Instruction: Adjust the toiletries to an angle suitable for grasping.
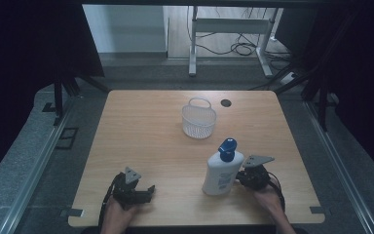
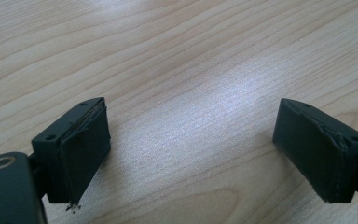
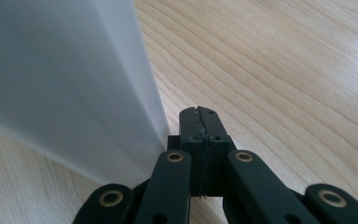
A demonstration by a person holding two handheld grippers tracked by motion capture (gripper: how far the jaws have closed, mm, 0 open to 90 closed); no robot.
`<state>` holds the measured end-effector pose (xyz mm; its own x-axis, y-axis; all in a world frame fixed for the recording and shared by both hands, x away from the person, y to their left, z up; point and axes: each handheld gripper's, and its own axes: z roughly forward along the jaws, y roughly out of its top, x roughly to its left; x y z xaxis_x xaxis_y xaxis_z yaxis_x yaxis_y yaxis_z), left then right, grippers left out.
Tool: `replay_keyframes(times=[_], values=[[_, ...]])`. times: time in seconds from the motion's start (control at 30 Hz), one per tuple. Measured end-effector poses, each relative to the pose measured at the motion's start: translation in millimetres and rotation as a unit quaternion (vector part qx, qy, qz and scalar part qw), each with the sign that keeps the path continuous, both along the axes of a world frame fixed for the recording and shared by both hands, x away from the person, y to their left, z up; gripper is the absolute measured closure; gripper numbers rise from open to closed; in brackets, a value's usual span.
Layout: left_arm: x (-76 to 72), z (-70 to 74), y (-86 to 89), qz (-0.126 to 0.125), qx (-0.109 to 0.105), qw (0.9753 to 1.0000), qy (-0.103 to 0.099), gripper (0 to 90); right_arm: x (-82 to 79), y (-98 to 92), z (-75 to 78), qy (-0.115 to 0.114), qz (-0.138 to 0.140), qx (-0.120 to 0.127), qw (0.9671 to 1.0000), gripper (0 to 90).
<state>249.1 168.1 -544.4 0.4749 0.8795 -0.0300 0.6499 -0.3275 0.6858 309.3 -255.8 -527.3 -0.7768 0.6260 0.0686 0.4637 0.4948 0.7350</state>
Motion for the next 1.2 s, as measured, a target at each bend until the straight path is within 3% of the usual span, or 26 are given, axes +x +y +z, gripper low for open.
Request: replay_keyframes(times=[0.53,1.2], values=[[0.1,0.0,0.1,0.0,0.0,1.0,0.0,10.6,-1.4,5.8,-0.5,-0.001,0.017,-0.012,0.9998,89.2],[0.0,0.0,0.0,0.0,0.0,1.0,0.0,10.6,-20.8,9.2,-2.2,0.008,0.035,-0.029,0.9989,87.0]])
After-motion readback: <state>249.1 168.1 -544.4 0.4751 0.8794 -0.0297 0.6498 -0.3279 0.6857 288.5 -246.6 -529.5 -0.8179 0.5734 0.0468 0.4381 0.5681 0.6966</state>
